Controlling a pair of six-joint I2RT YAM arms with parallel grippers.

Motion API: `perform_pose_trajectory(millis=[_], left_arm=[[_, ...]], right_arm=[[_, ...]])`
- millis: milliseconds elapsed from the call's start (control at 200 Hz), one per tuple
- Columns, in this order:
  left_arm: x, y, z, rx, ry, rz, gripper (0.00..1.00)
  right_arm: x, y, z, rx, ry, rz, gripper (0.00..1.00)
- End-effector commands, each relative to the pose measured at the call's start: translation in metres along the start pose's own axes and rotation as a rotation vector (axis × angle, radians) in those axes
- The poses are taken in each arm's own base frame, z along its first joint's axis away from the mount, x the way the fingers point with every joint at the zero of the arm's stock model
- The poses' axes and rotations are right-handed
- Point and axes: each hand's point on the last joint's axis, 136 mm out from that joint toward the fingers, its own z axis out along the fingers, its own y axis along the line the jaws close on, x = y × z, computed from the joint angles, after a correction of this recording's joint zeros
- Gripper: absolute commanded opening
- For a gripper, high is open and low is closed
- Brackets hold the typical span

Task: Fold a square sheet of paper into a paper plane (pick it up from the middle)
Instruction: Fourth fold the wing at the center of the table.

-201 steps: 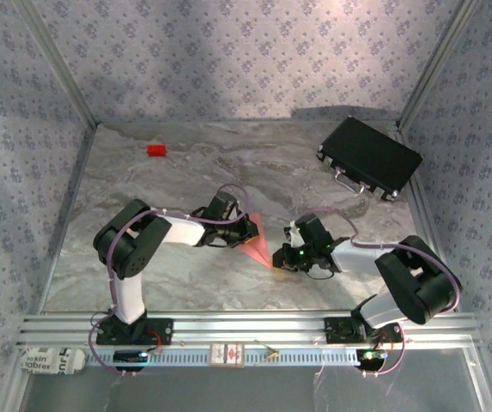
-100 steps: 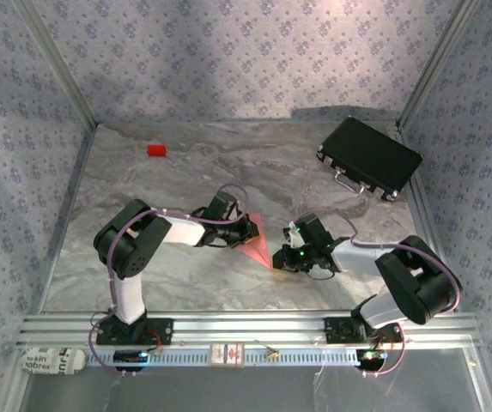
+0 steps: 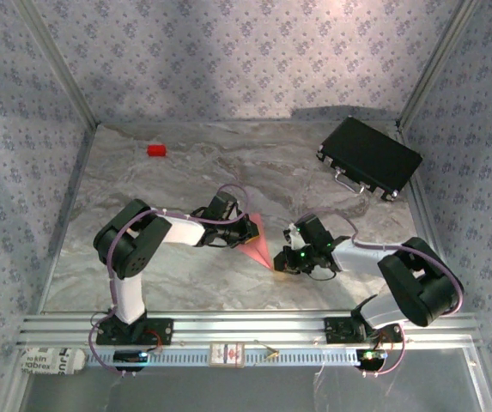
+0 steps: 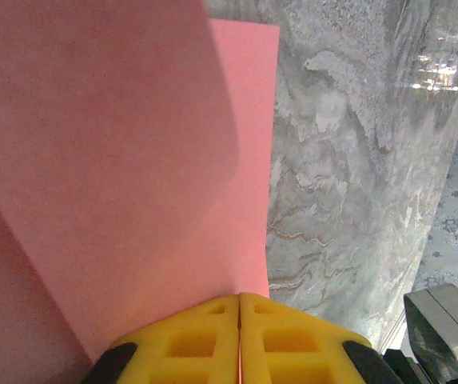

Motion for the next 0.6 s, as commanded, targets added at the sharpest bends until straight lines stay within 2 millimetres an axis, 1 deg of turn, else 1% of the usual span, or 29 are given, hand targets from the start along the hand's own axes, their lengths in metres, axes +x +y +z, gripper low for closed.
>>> perform_pose_trajectory(millis=[0,160,310,375,440,540,595], left_arm=[[0.005,0.039,0.005,-0.112,0.006,-0.046,0.08],[0.008,0.039,0.004,-0.116,0.012,-0.038,0.08],[0.009,0.041,0.005,-0.119,0.014,-0.041,0.08],[0.009,0.040,0.006,-0.118,0.015,-0.039,0.08],[0.009,0.040,0.006,-0.118,0.015,-0.038,0.08],[0.010,0.041,0.006,-0.120,0.017,-0.040,0.08],[0.010,0.040,0.007,-0.118,0.016,-0.037,0.08]], right_arm=[[0.019,-0.018,-0.007,0.093,0.059,0.046,0.08],[-0.005,0.001,-0.026,0.044,-0.042,0.019,0.09],[-0.027,0.032,-0.037,-0.056,-0.109,-0.027,0.06],[-0.034,0.045,-0.037,-0.090,-0.118,-0.044,0.05],[-0.041,0.053,-0.034,-0.094,-0.119,-0.057,0.04],[-0.048,0.062,-0.024,-0.092,-0.107,-0.079,0.03],[-0.051,0.064,-0.018,-0.080,-0.100,-0.085,0.03]])
